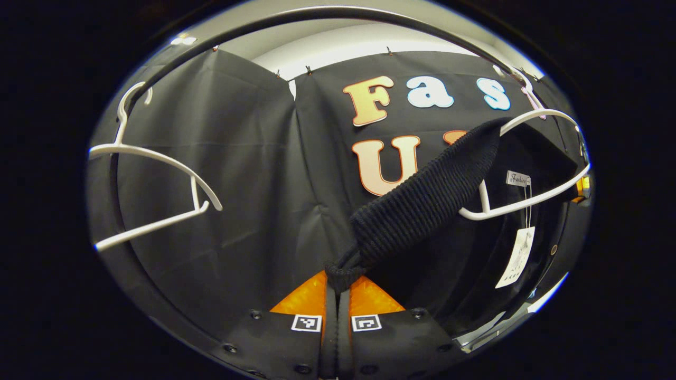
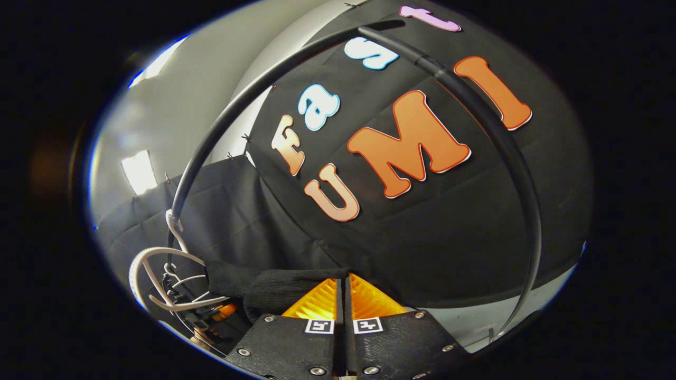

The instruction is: Grasp the clothes on the hanger with both hands and then place them into the laundry hamper below.

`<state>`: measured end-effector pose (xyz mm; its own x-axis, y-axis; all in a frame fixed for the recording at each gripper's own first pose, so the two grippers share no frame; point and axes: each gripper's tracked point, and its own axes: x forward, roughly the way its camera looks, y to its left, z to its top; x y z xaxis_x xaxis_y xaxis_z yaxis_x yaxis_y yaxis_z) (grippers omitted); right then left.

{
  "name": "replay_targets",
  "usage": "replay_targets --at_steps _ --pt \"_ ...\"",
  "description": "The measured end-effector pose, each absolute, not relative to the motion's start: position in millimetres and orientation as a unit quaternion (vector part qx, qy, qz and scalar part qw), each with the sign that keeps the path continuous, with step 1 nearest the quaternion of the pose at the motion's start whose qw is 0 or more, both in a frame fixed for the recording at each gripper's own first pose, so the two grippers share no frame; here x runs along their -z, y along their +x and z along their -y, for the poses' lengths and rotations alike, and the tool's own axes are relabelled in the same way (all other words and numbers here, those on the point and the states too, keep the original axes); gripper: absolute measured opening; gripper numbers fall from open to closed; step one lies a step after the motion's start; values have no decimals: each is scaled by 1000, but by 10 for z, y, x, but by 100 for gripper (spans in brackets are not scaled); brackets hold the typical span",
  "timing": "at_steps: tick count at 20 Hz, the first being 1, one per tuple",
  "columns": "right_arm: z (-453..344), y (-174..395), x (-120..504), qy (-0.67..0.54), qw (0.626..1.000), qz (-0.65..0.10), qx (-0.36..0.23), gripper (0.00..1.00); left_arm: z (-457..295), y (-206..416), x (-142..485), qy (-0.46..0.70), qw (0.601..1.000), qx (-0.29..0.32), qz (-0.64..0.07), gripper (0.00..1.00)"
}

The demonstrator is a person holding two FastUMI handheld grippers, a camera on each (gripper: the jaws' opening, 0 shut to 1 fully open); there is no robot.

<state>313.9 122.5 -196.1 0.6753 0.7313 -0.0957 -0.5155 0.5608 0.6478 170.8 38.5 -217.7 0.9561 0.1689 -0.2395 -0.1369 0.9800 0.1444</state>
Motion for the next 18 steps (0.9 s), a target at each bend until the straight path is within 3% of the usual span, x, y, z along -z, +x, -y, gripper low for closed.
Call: replay_targets --at_steps 8,18 --pt "-1801 2935 2730 283 859 -242 -351 0 -429 1576 2509 83 979 -84 -168 7" --pt "-2416 2127 3829 208 842 -345 -359 0 -311 1133 3162 83 964 -82 -238 7"
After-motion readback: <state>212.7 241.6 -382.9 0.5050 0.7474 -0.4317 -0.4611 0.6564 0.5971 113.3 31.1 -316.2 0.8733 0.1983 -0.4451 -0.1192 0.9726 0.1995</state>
